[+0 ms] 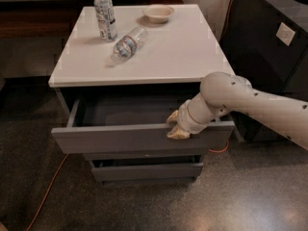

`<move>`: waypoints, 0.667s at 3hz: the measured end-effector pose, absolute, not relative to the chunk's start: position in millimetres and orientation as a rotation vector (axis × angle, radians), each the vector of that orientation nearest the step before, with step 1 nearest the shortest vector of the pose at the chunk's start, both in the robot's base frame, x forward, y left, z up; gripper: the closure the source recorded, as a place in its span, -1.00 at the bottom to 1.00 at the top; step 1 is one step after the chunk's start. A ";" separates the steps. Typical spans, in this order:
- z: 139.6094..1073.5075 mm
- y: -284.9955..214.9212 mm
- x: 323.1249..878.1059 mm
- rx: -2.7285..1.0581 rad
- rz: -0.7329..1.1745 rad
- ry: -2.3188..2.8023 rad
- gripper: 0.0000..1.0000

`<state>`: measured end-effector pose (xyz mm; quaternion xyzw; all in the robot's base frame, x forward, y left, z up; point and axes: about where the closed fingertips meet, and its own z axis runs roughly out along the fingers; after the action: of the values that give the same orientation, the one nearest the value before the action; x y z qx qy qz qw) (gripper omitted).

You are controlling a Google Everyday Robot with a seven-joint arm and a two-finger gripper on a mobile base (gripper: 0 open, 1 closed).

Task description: Place water bottle into top drawer

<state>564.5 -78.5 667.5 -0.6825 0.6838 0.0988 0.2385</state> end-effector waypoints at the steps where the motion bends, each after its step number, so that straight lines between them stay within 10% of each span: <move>1: 669.0 -78.0 557.9 -1.839 0.278 1.886 0.06; 2: 675.4 -77.7 547.1 -1.778 0.286 1.908 -0.56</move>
Offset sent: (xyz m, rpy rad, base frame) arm -0.0493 -0.0005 0.0188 0.1125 0.0036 -0.1780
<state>547.1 -77.7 675.4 -0.6551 0.7029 0.1053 0.2561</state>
